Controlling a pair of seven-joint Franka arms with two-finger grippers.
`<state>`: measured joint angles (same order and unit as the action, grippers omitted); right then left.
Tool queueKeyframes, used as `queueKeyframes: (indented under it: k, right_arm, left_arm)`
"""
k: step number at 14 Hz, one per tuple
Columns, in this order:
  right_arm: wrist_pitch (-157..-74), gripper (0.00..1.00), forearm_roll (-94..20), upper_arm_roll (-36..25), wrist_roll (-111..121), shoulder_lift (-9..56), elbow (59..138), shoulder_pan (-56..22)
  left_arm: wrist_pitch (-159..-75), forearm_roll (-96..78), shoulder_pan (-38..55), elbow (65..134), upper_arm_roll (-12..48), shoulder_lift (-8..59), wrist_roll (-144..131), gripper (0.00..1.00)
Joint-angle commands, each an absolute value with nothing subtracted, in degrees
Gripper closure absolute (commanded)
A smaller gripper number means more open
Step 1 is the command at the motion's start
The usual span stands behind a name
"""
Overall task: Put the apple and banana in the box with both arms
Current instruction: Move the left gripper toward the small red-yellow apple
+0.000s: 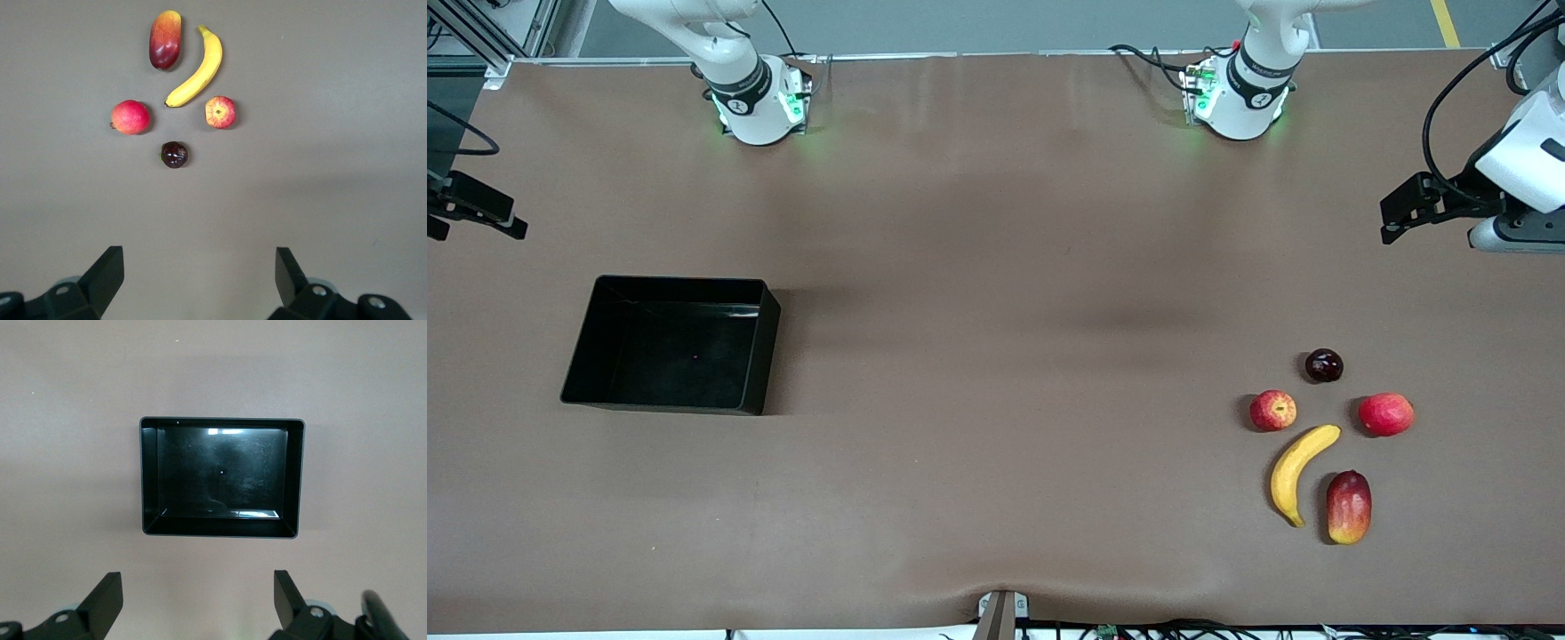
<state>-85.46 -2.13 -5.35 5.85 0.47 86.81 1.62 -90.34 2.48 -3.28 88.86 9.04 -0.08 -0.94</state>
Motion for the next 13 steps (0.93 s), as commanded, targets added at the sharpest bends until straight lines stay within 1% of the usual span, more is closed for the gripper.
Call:
queueKeyframes:
  k: [1, 5, 9, 11, 13]
  right_arm:
    - [-85.0, 0.00, -1.6, -5.4, 4.7, -0.2, 87.1, 1.3]
    - [-84.8, 0.00, -1.6, -5.4, 4.8, -0.2, 87.1, 1.4]
    - [-84.8, 0.00, -1.6, -5.4, 4.8, -0.2, 87.0, 1.4]
    - [-84.9, 0.00, -1.6, -5.7, 4.9, -0.1, 86.7, 1.9]
    - [-85.3, 0.00, -1.2, -5.7, 5.7, 1.1, 86.3, 3.0]
  left_arm:
    - [-89.5, 2.1, -3.5, 88.7, 9.1, -0.7, -0.9, 0.00]
    - [-90.3, 2.3, -3.6, 88.6, 9.1, 0.0, -0.5, 0.00]
    - [-94.4, 2.6, -3.7, 88.6, 9.1, 4.3, -0.1, 0.00]
    - [-95.0, 2.6, -3.3, 88.4, 9.1, 6.6, -1.1, 0.00]
    - [-98.2, 2.8, -3.5, 88.7, 9.1, 8.7, -0.9, 0.00]
